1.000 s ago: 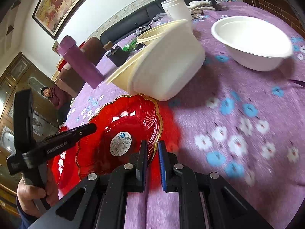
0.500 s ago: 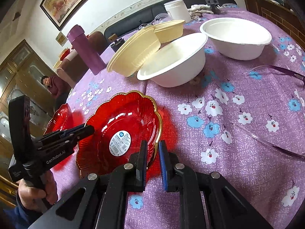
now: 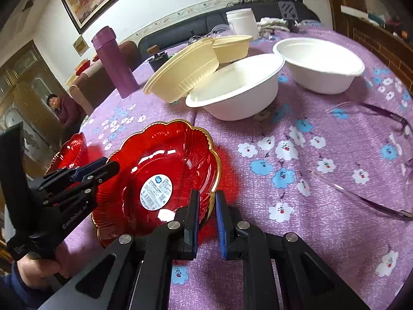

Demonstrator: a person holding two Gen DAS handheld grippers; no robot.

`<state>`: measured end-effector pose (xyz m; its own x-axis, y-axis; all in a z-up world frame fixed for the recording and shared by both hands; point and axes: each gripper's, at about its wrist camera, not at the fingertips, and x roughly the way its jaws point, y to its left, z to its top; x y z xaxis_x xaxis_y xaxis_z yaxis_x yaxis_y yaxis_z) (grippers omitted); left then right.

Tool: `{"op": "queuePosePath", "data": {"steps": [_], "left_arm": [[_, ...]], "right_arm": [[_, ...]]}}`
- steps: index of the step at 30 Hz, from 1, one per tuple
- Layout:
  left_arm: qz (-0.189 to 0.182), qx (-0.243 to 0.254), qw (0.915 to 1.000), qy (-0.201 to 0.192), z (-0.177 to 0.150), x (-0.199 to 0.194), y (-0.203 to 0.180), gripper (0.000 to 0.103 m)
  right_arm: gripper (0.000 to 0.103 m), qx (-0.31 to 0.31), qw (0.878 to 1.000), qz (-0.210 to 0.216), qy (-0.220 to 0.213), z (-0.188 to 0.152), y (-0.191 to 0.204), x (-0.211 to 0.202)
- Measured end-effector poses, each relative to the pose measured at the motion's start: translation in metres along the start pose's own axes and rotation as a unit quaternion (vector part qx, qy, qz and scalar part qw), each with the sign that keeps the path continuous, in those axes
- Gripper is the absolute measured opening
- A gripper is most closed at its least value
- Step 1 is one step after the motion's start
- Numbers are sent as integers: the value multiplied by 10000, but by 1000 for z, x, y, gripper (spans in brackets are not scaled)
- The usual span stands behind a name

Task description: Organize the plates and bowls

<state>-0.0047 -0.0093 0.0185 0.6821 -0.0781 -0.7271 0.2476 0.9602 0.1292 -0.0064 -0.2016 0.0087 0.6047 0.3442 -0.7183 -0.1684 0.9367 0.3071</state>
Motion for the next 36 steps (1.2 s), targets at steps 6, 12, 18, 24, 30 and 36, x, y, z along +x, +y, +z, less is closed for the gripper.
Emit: {"op": "queuePosePath", "data": {"steps": [6, 12, 18, 24, 30, 36], "left_arm": [[48, 21, 9999, -94, 0, -8, 0, 20], [113, 1, 9998, -175, 1, -18, 2, 20], [176, -65, 9994, -289, 3, -31, 10, 20], [258, -146, 9989, -358, 4, -41, 23, 20], [379, -412, 9974, -458, 4, -54, 49, 20], [583, -688, 9943, -564, -1, -69, 80, 20]], "right_arm": [[14, -21, 10000, -47, 4, 2, 3, -6], [14, -10, 10000, 3, -37, 2, 8, -11], [15, -93, 9999, 70, -127, 7, 17, -21], [15, -178, 9995, 150, -209, 15, 32, -28], [15, -415, 9984, 259, -299, 26, 57, -31], [15, -658, 9962, 497, -296, 37, 89, -25]]}}
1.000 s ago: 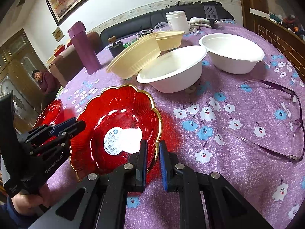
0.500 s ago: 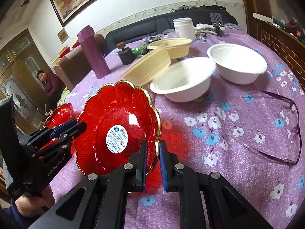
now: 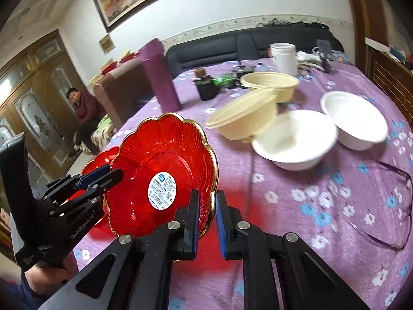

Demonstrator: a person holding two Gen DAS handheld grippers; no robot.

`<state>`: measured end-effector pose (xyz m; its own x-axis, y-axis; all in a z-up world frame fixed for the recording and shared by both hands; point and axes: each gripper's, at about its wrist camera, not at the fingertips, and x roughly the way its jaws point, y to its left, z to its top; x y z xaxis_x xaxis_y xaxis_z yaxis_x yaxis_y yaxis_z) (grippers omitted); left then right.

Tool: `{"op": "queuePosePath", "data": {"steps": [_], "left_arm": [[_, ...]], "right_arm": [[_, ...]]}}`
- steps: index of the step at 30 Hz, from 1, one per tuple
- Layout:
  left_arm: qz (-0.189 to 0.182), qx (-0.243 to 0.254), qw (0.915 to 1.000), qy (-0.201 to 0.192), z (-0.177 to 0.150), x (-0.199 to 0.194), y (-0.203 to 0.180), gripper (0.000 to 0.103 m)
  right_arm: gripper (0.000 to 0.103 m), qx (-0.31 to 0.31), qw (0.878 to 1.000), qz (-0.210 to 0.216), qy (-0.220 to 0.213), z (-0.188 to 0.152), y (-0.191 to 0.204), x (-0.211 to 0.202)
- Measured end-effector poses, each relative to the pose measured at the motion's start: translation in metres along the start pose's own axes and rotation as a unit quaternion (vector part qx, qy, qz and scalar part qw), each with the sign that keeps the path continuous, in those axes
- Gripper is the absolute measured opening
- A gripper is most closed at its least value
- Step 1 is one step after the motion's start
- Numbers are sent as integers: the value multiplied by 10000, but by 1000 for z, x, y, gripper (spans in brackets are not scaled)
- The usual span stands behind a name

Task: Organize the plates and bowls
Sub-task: 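Lift the stickered plate and carry it over the wedding plate, then lower the stickered plate onto the wedding plate and open both grippers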

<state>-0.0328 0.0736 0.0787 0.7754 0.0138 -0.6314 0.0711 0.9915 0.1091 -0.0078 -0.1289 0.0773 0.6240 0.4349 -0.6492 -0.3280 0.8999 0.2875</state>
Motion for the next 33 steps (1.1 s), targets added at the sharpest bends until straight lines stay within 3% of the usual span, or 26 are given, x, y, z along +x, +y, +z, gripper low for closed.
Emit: {"op": "queuePosePath", "data": {"steps": [8, 19, 33], "left_arm": [[244, -469, 9986, 21, -6, -7, 55, 20], [717, -998, 9923, 182, -28, -7, 122, 20], [885, -1189, 9873, 575, -46, 22, 147, 20]], "right_arm": [[15, -309, 9991, 278, 106, 18, 41, 23], [15, -666, 9938, 669, 587, 27, 102, 83], [15, -863, 9876, 638, 1147, 17, 127, 142]]}}
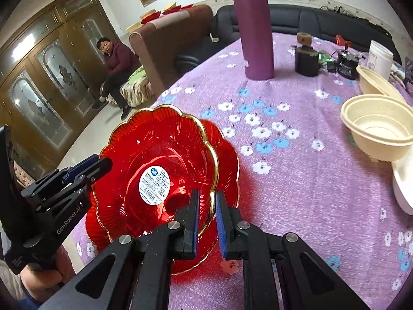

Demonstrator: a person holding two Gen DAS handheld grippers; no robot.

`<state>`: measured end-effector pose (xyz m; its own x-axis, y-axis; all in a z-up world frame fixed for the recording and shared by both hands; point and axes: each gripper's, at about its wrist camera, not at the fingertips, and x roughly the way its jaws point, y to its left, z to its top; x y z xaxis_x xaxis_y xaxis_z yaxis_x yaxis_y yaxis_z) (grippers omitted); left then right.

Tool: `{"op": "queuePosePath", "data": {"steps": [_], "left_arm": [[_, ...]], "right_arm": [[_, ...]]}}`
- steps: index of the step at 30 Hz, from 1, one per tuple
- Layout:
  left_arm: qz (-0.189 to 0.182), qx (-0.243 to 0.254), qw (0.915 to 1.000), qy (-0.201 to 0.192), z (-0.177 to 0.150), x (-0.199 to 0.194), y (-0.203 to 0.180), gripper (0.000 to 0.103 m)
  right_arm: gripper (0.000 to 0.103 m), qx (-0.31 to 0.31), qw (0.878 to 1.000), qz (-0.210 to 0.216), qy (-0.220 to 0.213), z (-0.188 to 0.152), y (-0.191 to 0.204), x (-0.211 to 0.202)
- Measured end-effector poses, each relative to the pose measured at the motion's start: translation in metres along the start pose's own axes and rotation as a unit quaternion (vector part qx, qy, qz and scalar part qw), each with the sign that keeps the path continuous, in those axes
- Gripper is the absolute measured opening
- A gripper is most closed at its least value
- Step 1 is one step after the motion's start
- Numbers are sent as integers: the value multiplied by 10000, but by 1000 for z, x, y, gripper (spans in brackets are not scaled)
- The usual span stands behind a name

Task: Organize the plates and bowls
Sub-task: 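Lower the stickered plate onto the wedding plate and open both grippers, then move both grippers to the white foam bowl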

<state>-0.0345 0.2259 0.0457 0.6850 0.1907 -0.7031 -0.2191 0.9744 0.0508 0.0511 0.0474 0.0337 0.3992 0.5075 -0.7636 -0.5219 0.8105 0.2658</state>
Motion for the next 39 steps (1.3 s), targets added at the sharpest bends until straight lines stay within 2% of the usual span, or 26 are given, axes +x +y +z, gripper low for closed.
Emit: {"op": "queuePosePath", "data": {"steps": [6, 13, 18, 27, 39], "left_arm": [[108, 52, 9999, 87, -2, 10, 0, 23], [125, 54, 9999, 20, -1, 8, 1, 36], [107, 19, 9999, 7, 0, 7, 3, 38], [40, 11, 9999, -107, 2, -3, -2, 43], [-312, 321, 9988, -195, 5, -20, -40, 46]], "right_arm": [[15, -149, 9998, -135, 44, 1, 4, 8], [15, -353, 9989, -279, 108, 0, 15, 14], [15, -391, 9988, -275, 85, -1, 17, 15], [17, -326, 9992, -172, -137, -3, 14, -11], [16, 358, 9979, -69, -541, -17, -37, -62]]}}
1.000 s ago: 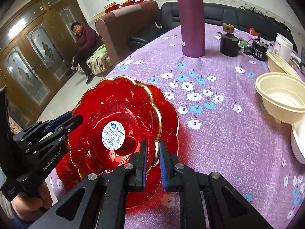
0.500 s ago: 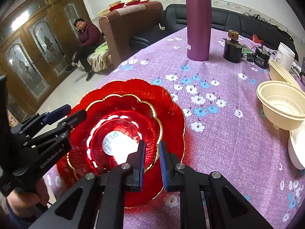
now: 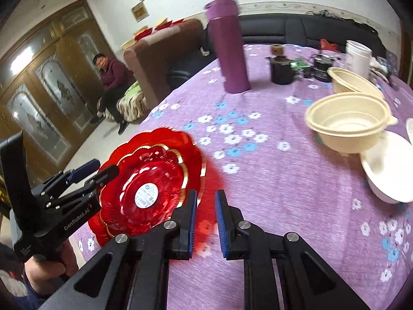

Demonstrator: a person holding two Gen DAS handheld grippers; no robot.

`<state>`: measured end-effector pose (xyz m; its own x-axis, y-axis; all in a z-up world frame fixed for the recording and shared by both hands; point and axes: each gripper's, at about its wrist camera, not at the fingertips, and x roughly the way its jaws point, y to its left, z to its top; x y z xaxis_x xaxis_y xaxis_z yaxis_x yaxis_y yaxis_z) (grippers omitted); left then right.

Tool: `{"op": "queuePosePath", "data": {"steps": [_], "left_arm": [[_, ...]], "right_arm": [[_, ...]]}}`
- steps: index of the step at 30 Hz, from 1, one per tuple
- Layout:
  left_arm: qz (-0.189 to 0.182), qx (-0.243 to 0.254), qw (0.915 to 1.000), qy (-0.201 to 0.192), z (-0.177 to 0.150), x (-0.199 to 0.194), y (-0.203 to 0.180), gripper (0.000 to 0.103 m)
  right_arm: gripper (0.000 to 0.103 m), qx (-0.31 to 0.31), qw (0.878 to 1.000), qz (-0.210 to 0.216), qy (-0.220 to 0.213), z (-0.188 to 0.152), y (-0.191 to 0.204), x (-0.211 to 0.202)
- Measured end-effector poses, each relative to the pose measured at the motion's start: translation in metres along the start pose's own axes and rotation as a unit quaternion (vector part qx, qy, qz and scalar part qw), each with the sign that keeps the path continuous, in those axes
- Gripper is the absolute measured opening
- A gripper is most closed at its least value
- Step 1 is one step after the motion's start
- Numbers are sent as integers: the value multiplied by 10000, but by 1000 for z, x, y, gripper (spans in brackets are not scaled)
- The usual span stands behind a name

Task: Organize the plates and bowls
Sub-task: 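Move both grippers to the white foam bowl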

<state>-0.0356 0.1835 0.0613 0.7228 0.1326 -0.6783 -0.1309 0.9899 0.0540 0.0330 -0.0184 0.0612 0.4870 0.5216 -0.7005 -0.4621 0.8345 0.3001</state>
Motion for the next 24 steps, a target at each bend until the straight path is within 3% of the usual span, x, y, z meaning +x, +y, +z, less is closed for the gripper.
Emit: {"op": "queuePosePath", "data": {"steps": [8, 15, 21, 24], "left_arm": [[-557, 538, 9970, -86, 6, -14, -66, 48], [-1637, 1255, 9780, 301, -8, 2, -164, 53], [-1815, 1499, 9698, 639, -29, 39, -212, 53], [-1755, 1561, 9689, 785, -32, 48, -219, 55]], "right_arm": [[16, 622, 9972, -114, -392, -3, -55, -40], [16, 1352, 9867, -394, -807, -14, -121, -80], [18, 2044, 9687, -806, -1153, -25, -182, -113], [26, 2315, 9592, -1064, -1224, -28, -208, -122]]}}
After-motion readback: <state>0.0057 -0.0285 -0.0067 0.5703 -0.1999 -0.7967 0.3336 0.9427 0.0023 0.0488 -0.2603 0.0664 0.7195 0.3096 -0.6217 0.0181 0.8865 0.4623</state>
